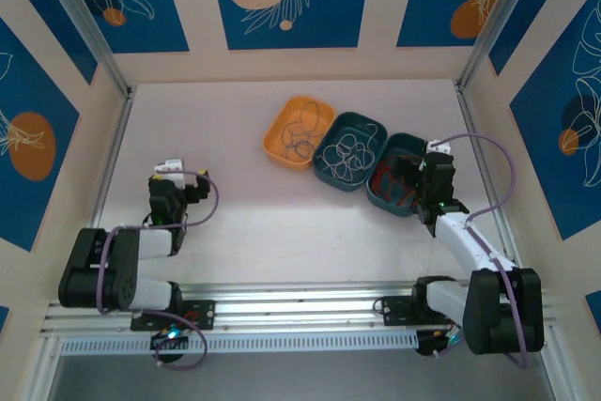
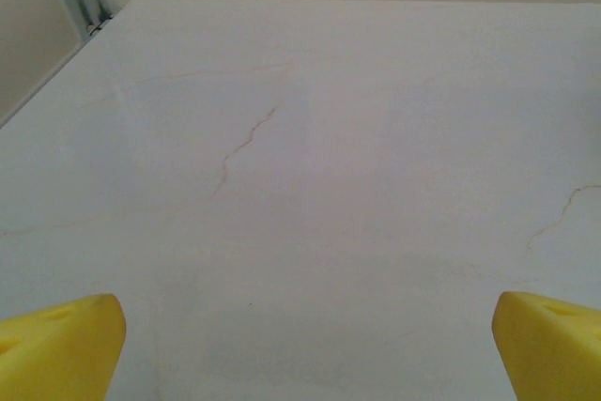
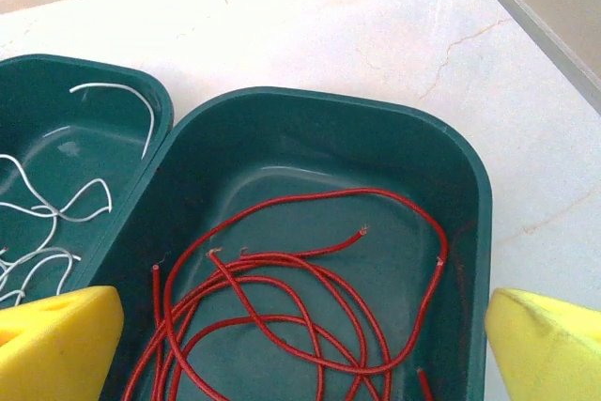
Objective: Untangle the cables
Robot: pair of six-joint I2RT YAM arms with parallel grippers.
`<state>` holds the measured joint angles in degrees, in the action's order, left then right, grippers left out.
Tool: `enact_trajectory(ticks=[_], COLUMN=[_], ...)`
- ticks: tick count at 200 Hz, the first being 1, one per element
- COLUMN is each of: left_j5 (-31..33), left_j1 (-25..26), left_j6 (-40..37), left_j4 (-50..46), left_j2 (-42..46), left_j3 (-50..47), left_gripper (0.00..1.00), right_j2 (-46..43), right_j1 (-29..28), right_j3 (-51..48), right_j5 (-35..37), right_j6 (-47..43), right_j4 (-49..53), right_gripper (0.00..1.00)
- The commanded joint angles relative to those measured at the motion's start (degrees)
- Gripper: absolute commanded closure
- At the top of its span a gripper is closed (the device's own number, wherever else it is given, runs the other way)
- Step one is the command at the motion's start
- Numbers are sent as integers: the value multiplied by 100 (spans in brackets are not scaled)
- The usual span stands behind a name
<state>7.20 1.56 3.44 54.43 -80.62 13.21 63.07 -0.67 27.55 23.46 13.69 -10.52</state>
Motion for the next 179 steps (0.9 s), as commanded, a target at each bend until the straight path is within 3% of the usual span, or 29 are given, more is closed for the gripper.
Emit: enact_trajectory(ticks=[1, 25, 39, 67, 102, 124, 179], left_j5=[-373, -587, -727, -1636, -1684, -1294, -1263], left_j1=[-77, -77, -79, -77, -86, -86, -78], left_j6=[-168, -238, -263, -624, -626, -497, -502], left_j4=[1109, 1634, 1086, 9, 36, 1, 6], left_j2=[-497, -1043, -899, -920, -916, -911, -912], left_j3=[15, 50, 219, 807, 786, 794, 793], left_gripper=[0, 0, 0, 0, 0, 0, 0], right_j2=[29, 64, 63, 147, 563, 919, 1731], right_j1=[57, 67, 67, 62, 10, -46, -232], right_j3=[-151, -328, -462, -702, -925, -991, -892], right_j5=[-193, -232, -288, -429, -580, -670, -1055], right_j6=[-53, -42, -55, -70, -103, -168, -838], right_j4=[-713, -1051, -1321, -1863, -2678, -3132, -3930], right_gripper=[1, 1, 1, 1, 1, 1, 1])
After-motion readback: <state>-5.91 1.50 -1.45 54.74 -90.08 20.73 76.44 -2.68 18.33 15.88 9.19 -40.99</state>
